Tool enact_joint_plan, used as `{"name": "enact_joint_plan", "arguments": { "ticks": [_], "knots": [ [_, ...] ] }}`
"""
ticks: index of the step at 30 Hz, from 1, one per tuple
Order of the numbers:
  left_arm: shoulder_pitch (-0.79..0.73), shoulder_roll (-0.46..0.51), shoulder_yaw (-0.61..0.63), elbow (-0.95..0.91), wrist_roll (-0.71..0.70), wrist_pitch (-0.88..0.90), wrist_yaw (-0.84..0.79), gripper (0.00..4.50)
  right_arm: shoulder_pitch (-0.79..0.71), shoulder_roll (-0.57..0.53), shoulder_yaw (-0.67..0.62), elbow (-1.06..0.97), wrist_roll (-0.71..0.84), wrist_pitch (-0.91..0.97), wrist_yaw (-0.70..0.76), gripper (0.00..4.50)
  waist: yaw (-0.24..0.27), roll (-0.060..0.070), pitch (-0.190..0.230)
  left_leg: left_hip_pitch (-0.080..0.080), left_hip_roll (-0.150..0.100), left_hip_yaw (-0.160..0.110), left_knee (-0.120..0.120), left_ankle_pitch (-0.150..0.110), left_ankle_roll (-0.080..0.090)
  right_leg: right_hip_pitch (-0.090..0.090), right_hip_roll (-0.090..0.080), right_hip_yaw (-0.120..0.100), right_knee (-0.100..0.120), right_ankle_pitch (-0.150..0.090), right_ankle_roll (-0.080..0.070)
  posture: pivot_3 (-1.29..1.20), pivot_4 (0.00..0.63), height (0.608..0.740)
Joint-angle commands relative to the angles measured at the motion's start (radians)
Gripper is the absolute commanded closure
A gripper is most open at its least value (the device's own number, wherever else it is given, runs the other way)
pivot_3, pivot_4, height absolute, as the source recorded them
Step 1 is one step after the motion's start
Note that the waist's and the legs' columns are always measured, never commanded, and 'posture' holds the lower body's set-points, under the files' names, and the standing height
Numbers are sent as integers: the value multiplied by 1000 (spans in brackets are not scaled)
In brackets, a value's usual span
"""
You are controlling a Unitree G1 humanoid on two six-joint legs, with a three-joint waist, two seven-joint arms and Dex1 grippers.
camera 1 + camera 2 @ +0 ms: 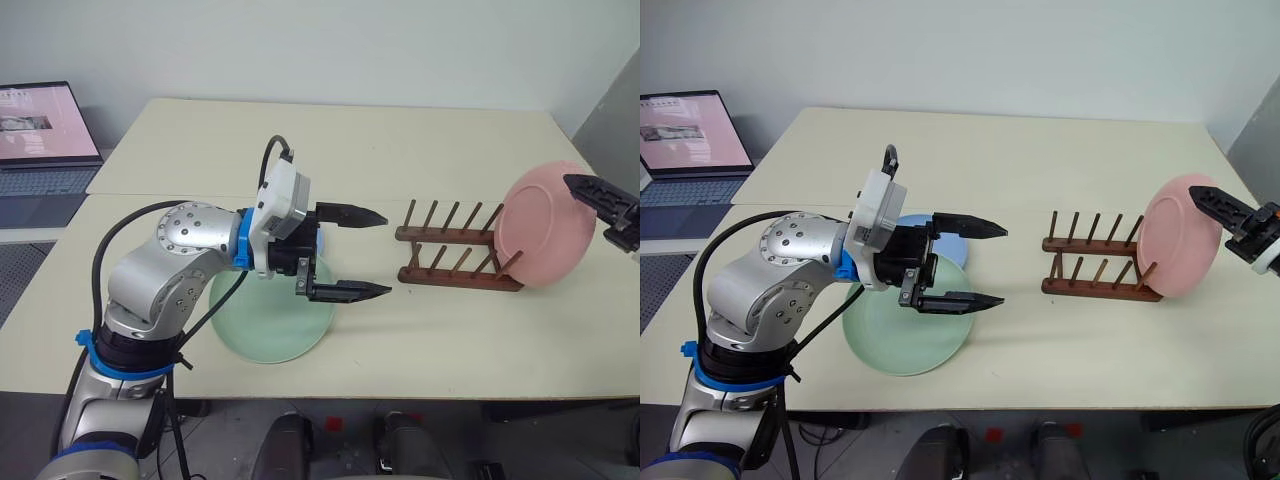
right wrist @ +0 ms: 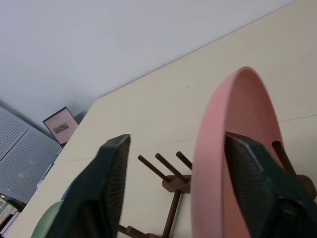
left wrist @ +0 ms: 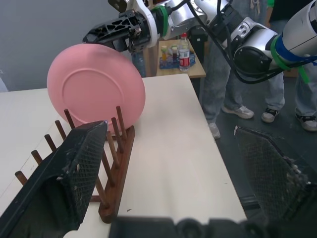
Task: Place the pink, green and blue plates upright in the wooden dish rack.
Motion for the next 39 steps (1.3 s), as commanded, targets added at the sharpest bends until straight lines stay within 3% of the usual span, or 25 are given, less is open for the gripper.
{"name": "enact_joint_plan", "arguments": {
  "ticks": [1, 8, 12, 14, 18, 23, 30, 34, 38, 39],
  "knots": [
    [28, 44, 46, -20, 22, -3, 32, 0, 3, -89, -48, -48, -102, -125, 40, 149, 0, 1, 0, 0, 0, 0, 0, 0, 0, 0, 0, 0, 0, 0, 0, 0, 150, 740],
    [174, 120, 205, -75, 20, 75, 212, 0, 123, -276, 88, -177, -354, -370, 372, 66, -7, 2, 1, -1, 2, 1, -1, 0, 0, -2, 1, 0, 0, 0, 0, 0, 150, 740],
    [336, 124, 395, -184, 26, 150, 393, 0, 42, -348, 251, -233, -417, -493, 576, 66, -17, 3, 1, 1, 4, 0, -1, 0, 0, -2, 0, 1, 1, -2, -4, 0, 150, 740],
    [385, 111, 448, -225, 4, 179, 455, 0, 1, -348, 315, -244, -430, -523, 634, 66, -21, 2, 2, 2, 7, 1, -1, 0, 0, -2, 0, 1, 1, -3, -4, 0, 150, 740],
    [584, 46, 669, -336, -84, 265, 584, 0, -129, -276, 516, -295, -469, -585, 752, 66, -25, 1, 2, 2, 8, 1, -1, 0, 0, -1, -1, 0, 0, -3, -4, 0, 150, 740],
    [812, -15, 818, -382, -214, 333, 638, 0, -198, -205, 631, -304, -511, -610, 826, 66, -18, 0, 3, 1, 8, 2, -1, 0, -1, -2, -2, 0, 0, -3, -5, 0, 150, 740],
    [965, -113, 774, -342, -281, 356, 733, 0, -236, -147, 720, -314, -570, -636, 909, 66, 6, 0, 3, 1, 7, 0, 0, 0, -1, -6, -5, 0, 0, -3, -6, 0, 150, 740],
    [941, -161, 716, -277, -275, 376, 816, 0, -236, -142, 729, -350, -568, -620, 929, 66, 8, -1, 3, 1, 6, 0, 0, 0, -1, -6, -8, 0, 0, -3, -7, 0, 150, 740],
    [911, -144, 630, -232, -256, 417, 843, 0, -224, -146, 725, -400, -550, -599, 945, 66, 8, -1, 3, 0, 6, 1, -1, 0, -1, -4, -7, -1, 0, 0, -12, 0, 150, 740],
    [896, -147, 621, -215, -258, 423, 856, 187, -222, -146, 724, -412, -547, -595, 946, 24, 8, -1, 3, 0, 6, 1, -1, 0, -1, -4, -6, -1, 0, 0, -12, 0, 150, 740]
  ]
}}
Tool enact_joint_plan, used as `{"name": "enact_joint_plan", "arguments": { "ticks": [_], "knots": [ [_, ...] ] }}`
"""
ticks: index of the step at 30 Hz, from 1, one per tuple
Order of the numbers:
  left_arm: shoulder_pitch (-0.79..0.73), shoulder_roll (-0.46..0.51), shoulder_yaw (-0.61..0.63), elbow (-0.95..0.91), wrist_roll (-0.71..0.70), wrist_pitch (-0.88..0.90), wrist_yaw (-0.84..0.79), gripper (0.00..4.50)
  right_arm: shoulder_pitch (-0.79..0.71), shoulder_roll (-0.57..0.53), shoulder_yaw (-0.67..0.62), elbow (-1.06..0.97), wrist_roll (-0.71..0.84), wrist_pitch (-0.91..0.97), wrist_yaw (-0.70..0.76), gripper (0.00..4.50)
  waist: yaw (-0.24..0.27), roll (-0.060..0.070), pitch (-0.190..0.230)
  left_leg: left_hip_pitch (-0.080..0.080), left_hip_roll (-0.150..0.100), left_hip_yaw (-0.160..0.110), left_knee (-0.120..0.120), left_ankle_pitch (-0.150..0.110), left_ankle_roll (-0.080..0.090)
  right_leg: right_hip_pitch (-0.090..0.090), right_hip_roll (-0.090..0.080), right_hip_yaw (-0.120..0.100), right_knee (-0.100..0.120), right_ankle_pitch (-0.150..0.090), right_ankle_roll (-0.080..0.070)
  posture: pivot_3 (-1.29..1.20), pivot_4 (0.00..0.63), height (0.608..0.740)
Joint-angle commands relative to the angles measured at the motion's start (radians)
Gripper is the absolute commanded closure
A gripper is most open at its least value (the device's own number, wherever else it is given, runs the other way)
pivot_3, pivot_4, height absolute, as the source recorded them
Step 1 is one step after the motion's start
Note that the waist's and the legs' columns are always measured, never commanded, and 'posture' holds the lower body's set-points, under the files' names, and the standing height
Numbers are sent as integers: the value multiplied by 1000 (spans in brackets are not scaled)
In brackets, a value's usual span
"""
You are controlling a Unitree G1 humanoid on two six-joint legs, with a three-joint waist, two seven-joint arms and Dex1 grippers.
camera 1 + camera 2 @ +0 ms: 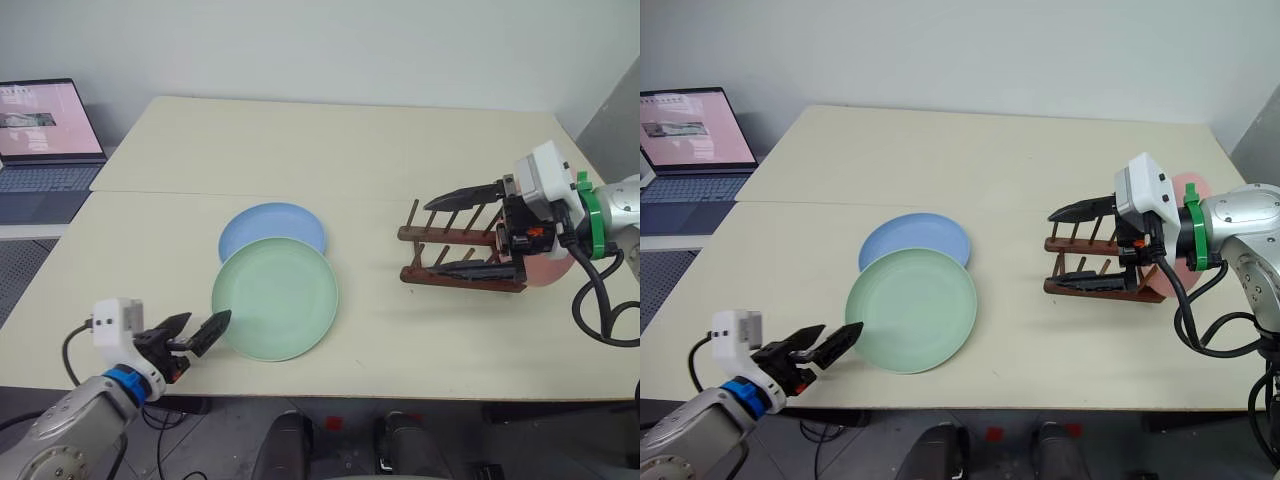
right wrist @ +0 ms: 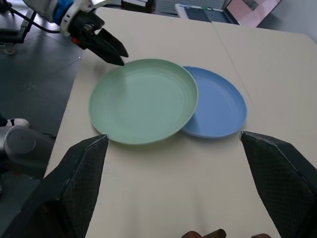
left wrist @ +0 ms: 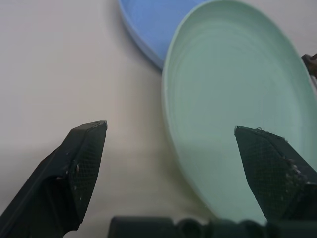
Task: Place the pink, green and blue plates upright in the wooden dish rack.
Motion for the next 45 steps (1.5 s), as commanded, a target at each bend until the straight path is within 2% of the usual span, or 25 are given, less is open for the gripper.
{"name": "enact_joint_plan", "arguments": {
  "ticks": [1, 2, 6, 12, 15, 21, 24, 28, 32, 36, 40, 45],
  "knots": [
    [-41, 13, -45, 29, 0, 20, 28, 389, -3, -8, -24, -59, 24, 13, 18, 0, 0, 0, 0, 0, 0, 0, 0, 0, 0, 0, 1, 0, 0, 0, 0, 0, 150, 740],
    [-59, 12, -54, 44, -3, 23, 34, 547, -2, -8, -23, -68, 22, 16, 17, 0, 0, 0, 0, 0, 0, 0, 0, 0, 0, 0, 2, 0, 0, 0, 0, 0, 150, 740],
    [-111, 12, -80, 85, -8, 47, 55, 1831, 1, -6, -23, -91, 22, 33, 10, 0, -1, 0, 0, -1, 0, 0, 0, 0, 0, 0, 2, 0, 0, 0, 0, 0, 150, 740],
    [-105, 7, -67, 72, -33, 49, 67, 3702, 13, -5, -29, -113, 24, 54, 1, 0, -2, 0, 0, -1, 0, 0, 0, 0, 0, 0, 1, 0, 0, 0, 0, 0, 150, 740],
    [-95, 16, -43, 44, -82, 52, 64, 4275, 13, -3, -26, -113, 13, 52, -5, 0, -3, 0, 0, -1, 1, 0, 0, 0, 0, 0, -1, 0, 0, 0, 0, 0, 150, 740],
    [-124, 81, 16, -33, -343, 72, 115, 4460, -6, 15, -14, -101, -20, 24, -15, 0, -6, 0, 0, -1, 1, 0, 0, 0, 0, -1, -2, 0, 0, 0, -1, 0, 150, 740],
    [-287, 143, 7, 13, -487, 42, 247, 4463, -41, 48, 8, -87, -72, -14, -45, 0, 0, 0, 0, -1, 1, -1, 0, 0, 0, -1, -2, 0, 0, 0, -1, 0, 150, 740],
    [-542, 145, -108, 101, -537, 21, 406, 4469, -82, 97, 108, -63, -245, -130, -90, 0, 4, -1, 0, -2, 1, -3, 2, 1, -1, 0, 4, -2, 0, 1, 0, 0, 150, 740],
    [-707, 142, -224, 187, -451, 32, 495, 4472, -106, 166, 207, -36, -397, -225, -137, 0, 0, -1, 0, 0, -5, -2, 1, 1, -1, 2, 4, 1, 0, 2, 0, 0, 150, 740],
    [-877, 63, -299, 325, -350, -1, 578, 4473, -141, 260, 312, 21, -560, -317, -200, 0, -3, -1, 0, -2, -7, -1, 1, 1, -1, 1, 5, 1, 0, 5, 6, 0, 150, 740],
    [-976, -15, -300, 405, -307, -3, 636, 4473, -169, 331, 409, 111, -751, -427, -281, 0, -4, -1, 0, -3, -8, -3, 0, 1, -2, 0, 6, -1, 0, 5, 6, 0, 150, 740],
    [-1015, -63, -266, 452, -314, 9, 677, 4474, -202, 391, 453, 246, -925, -529, -382, 0, -6, -1, 0, -3, -8, -2, 1, 2, -3, 0, 6, -1, 0, 5, 7, 0, 150, 740]
  ]
}}
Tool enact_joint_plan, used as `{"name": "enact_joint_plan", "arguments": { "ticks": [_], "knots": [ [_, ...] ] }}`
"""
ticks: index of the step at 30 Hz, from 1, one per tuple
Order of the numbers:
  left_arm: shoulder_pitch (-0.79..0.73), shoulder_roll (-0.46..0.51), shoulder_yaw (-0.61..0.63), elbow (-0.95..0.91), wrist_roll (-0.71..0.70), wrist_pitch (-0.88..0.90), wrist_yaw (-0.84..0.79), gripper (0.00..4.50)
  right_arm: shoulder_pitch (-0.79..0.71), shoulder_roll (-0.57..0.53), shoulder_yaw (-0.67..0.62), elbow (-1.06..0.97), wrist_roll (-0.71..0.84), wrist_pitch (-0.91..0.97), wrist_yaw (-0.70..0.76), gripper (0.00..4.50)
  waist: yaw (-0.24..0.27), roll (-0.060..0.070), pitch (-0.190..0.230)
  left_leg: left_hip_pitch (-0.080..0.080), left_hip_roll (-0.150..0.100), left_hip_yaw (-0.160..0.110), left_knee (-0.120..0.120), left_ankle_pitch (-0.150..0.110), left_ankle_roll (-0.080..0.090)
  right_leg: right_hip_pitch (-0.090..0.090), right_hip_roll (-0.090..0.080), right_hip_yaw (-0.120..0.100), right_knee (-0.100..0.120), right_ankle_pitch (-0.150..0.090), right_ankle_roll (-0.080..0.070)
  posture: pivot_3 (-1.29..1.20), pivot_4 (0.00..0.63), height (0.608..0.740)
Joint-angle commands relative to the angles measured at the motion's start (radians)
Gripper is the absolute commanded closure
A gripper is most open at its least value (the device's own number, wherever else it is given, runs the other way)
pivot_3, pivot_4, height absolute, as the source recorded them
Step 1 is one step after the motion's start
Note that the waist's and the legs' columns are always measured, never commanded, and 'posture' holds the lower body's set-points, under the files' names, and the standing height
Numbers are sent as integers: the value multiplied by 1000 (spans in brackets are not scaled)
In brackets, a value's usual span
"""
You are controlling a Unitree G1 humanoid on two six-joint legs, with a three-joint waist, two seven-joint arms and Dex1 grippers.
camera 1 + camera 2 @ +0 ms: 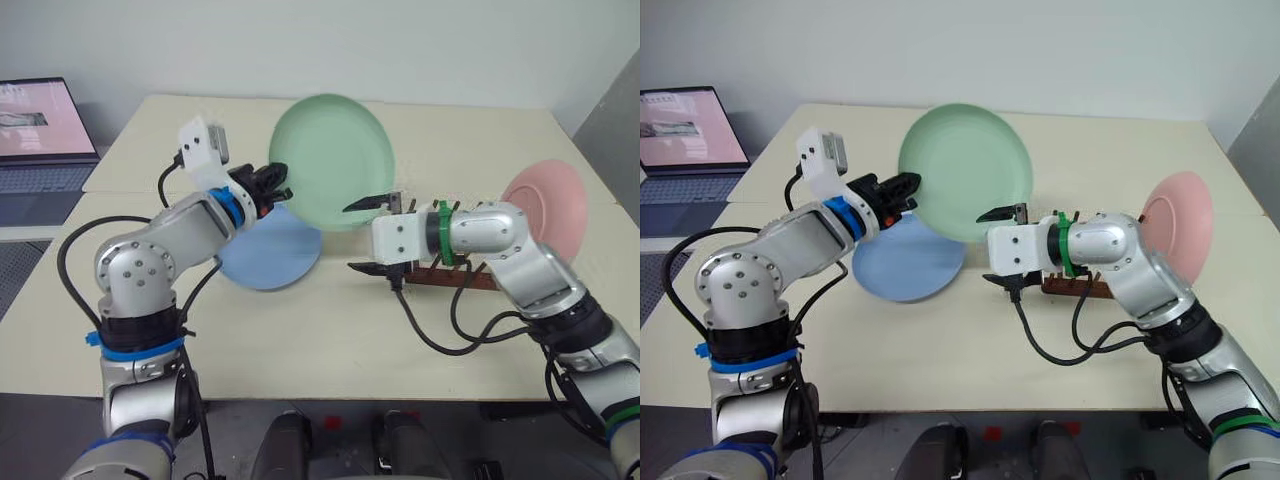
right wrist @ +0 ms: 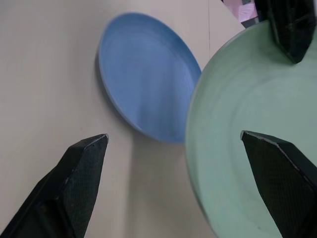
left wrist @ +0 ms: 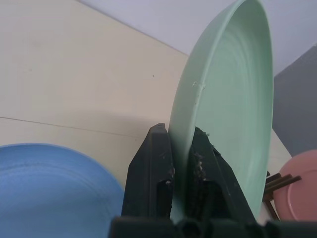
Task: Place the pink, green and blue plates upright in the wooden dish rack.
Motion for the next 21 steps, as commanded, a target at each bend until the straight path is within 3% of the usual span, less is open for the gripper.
{"name": "enact_joint_plan", "arguments": {
  "ticks": [1, 3, 7, 17, 18, 21],
  "knots": [
    [-37, -16, 38, 3, -11, -4, 27, 4474, -46, 27, 5, 69, -116, -80, -87, 0, 0, 0, 0, 0, 0, 0, 0, 0, 0, 0, 0, 0, 0, 0, 0, 0, 150, 740],
    [-42, -25, 45, 7, -18, 0, 37, 4474, -50, 43, 5, 100, -156, -105, -114, 0, 0, 0, 0, 0, 0, -1, 0, 1, -2, 0, 0, -1, 0, 0, 0, 0, 150, 740],
    [-42, -43, 61, 6, -39, 11, 62, 4474, -60, 77, 9, 162, -233, -148, -174, 891, 0, 0, 0, 0, 0, -2, 0, 2, -3, 0, 0, -1, 1, 0, 0, 0, 150, 740],
    [-28, -55, 78, 5, -84, 36, 87, 4486, -65, 126, -3, 286, -336, -235, -292, 4318, -1, 0, 0, 0, 0, -3, 0, 3, -5, 1, 0, -1, 1, 1, 0, 0, 150, 740],
    [-25, -52, 78, 2, -80, 38, 80, 4490, -65, 126, -8, 288, -335, -240, -294, 4500, -1, 0, 0, 0, 0, -3, 0, 3, -5, 1, 0, -2, 1, 1, 0, 0, 150, 740],
    [-12, -7, 61, -16, -42, 50, -5, 4498, -65, 125, -28, 280, -322, -247, -294, 4500, -2, 0, 0, 0, 0, -3, 0, 3, -5, 1, 0, -2, 1, 1, 0, 0, 150, 740]
  ]
}}
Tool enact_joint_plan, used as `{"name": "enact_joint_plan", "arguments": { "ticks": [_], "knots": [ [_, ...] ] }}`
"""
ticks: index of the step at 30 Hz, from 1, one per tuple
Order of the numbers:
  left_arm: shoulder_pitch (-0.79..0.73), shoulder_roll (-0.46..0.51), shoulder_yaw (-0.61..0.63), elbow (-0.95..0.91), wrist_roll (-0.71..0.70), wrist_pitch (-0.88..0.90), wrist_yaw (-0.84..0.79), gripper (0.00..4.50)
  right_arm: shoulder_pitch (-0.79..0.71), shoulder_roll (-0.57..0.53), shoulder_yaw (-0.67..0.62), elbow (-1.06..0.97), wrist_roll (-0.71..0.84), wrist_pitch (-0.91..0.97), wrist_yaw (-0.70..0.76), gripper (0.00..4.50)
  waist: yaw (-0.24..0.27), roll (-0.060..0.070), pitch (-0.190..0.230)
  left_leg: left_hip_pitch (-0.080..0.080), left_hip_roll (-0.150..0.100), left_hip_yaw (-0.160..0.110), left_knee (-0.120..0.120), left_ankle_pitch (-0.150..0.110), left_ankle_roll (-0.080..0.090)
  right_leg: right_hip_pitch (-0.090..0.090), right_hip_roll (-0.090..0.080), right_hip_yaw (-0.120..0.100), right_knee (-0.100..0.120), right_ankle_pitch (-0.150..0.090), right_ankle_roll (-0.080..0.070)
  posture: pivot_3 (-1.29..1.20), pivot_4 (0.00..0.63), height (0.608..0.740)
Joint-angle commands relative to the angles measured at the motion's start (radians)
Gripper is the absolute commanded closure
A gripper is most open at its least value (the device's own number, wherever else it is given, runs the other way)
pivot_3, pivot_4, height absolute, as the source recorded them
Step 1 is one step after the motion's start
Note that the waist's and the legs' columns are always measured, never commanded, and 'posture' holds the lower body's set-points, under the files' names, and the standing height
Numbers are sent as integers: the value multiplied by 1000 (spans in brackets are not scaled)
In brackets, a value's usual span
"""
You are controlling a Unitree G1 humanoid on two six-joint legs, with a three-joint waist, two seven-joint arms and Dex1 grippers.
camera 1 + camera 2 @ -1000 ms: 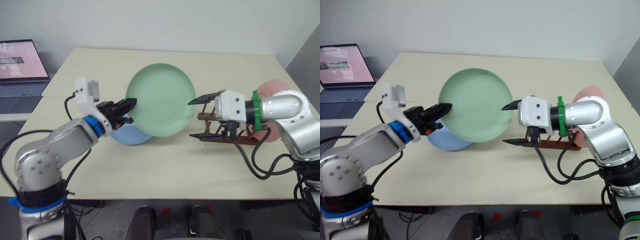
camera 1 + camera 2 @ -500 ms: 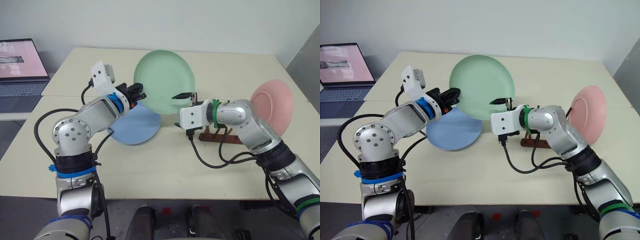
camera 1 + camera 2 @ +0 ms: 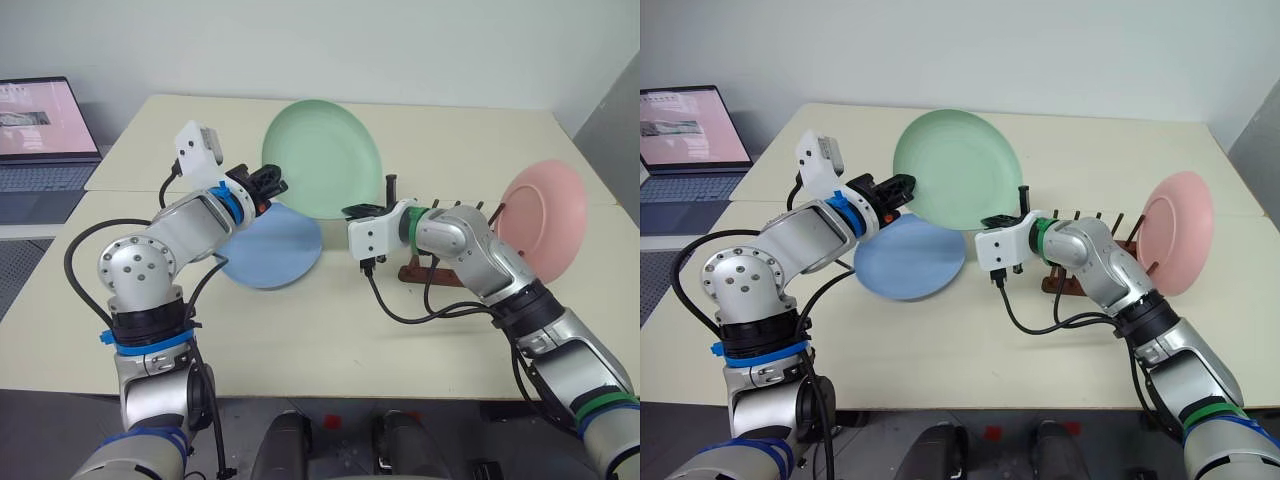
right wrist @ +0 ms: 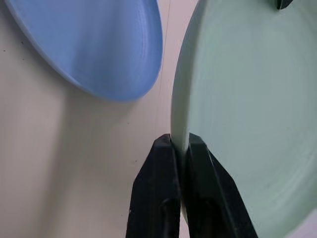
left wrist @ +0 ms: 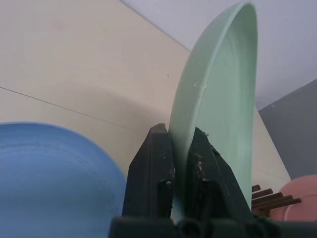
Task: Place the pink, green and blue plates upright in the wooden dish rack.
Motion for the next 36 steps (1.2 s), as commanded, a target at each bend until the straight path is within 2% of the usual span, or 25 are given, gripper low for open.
{"name": "enact_joint_plan", "arguments": {
  "ticks": [1, 3, 4, 7, 10, 14, 16, 20, 27, 31, 36],
  "knots": [
    [13, 70, -25, -60, 23, 12, -145, 4498, -22, -3, -61, -26, 24, -5, -11, 4500, -1, 0, 0, 0, 0, 0, 0, 0, 0, 0, 0, 0, 0, 0, 0, 0, 150, 740],
    [34, 132, -46, -79, 66, -1, -255, 3780, -21, -7, -76, -39, 36, -2, -7, 4500, -2, 0, 0, 0, 0, 0, 0, 0, 0, 0, 0, 0, 0, 0, 0, 0, 150, 740],
    [44, 170, -50, -86, 76, -7, -326, 3582, -20, -11, -84, -49, 43, 0, -3, 4500, -2, 0, 0, 0, 0, 0, -1, 0, -1, 0, 0, 0, 0, 0, 0, 0, 150, 740],
    [87, 323, -72, -101, 167, -83, -618, 2706, -9, -31, -115, -94, 70, 14, 11, 4500, -5, 0, 0, 0, 0, 1, -1, 0, -1, -1, 1, 0, 0, 0, 0, 0, 150, 740],
    [155, 467, -118, -141, 308, -257, -954, 1709, 17, -47, -178, -173, 128, 71, 44, 4500, -5, 0, 0, 0, 1, 2, -2, 0, 0, -2, 1, 1, 0, -1, -1, 0, 150, 740],
    [220, 560, -216, -151, 522, -491, -1222, 584, 81, -63, -309, -359, 326, 303, 166, 4500, 4, 0, 0, 0, 1, 3, -3, 0, 0, -2, 0, 1, -1, -4, -6, 0, 150, 740],
    [201, 541, -266, -154, 575, -561, -1296, 584, 110, -44, -435, -495, 507, 542, 200, 4500, 8, 0, 0, 0, 3, 3, -3, 0, 0, -2, -1, 1, -1, -4, -6, 0, 150, 740],
    [153, 479, -334, -196, 598, -606, -1394, 584, 118, -41, -669, -665, 778, 948, 180, 4500, 14, 0, 0, -2, 5, 2, -1, 0, 1, -2, -2, 1, 0, -4, -6, 0, 150, 740],
    [108, 408, -386, -220, 609, -621, -1494, 584, 149, -46, -1034, -819, 1139, 1462, 101, 4500, 11, 0, 0, -2, 4, 2, -2, -1, 1, -3, -1, 1, 0, -4, -6, 0, 150, 740],
    [80, 363, -399, -209, 602, -618, -1533, 584, 224, -51, -1164, -834, 1257, 1626, 81, 4500, 7, 0, 0, -2, 3, 2, -2, -1, 2, -3, 0, 0, 0, -2, -3, 0, 150, 740],
    [58, 325, -404, -211, 601, -607, -1553, 584, 295, -77, -1222, -806, 1321, 1642, 55, 4500, 1, 0, 0, -2, 2, 2, -1, -1, 2, -3, 0, 1, 0, -2, -2, 0, 150, 740]
  ]
}}
